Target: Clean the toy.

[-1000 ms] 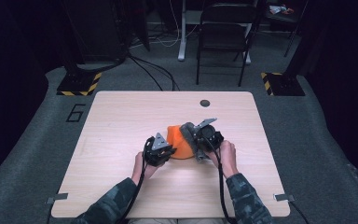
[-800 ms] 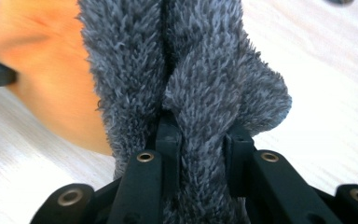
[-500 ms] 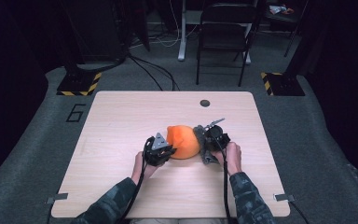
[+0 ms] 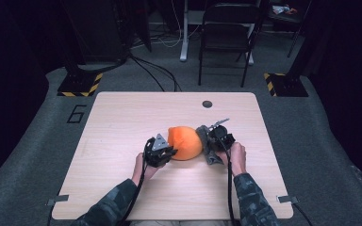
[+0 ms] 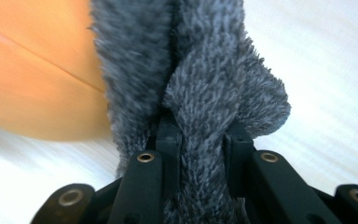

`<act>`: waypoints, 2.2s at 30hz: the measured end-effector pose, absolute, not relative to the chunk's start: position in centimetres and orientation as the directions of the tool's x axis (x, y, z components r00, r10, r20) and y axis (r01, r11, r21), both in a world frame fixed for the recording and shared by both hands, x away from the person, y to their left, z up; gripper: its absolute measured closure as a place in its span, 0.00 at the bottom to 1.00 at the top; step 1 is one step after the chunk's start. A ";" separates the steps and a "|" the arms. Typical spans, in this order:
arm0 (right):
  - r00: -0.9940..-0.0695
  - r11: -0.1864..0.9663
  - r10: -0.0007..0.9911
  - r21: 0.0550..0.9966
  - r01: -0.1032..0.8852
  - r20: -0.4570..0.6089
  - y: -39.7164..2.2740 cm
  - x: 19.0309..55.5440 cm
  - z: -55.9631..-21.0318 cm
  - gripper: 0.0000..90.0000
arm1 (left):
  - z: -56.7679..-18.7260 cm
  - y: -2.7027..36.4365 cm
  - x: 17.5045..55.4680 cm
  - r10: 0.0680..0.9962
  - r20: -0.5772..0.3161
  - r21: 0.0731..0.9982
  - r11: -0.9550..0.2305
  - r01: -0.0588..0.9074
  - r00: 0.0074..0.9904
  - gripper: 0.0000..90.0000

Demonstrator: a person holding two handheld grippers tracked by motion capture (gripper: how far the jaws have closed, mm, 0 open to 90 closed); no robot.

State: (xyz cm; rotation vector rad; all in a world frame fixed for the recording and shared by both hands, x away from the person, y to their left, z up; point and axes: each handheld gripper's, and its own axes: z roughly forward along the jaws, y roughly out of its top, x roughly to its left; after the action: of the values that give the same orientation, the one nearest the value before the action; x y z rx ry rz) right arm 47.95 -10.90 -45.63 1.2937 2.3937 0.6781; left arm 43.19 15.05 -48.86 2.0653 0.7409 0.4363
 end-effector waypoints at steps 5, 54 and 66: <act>-0.573 0.474 0.818 0.636 0.609 -0.062 -9.9 46.6 -42.8 0.81 | -48.9 15.0 43.2 0.650 0.030 0.833 -0.436 0.340 0.759 0.88; -0.673 0.614 0.713 0.638 0.464 -0.197 -3.7 45.2 -42.5 0.81 | -49.4 14.0 42.3 0.652 0.176 0.842 -0.488 0.230 0.738 0.88; -0.607 0.529 0.788 0.615 0.585 -0.101 -8.0 46.5 -43.6 0.81 | -49.4 14.3 42.6 0.648 0.156 0.848 -0.474 0.235 0.745 0.88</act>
State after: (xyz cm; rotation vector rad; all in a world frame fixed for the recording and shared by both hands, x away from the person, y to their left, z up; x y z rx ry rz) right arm 46.51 -7.99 -43.56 1.1312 2.4043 0.7662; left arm 42.59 14.30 -49.40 2.0526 0.6653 0.5872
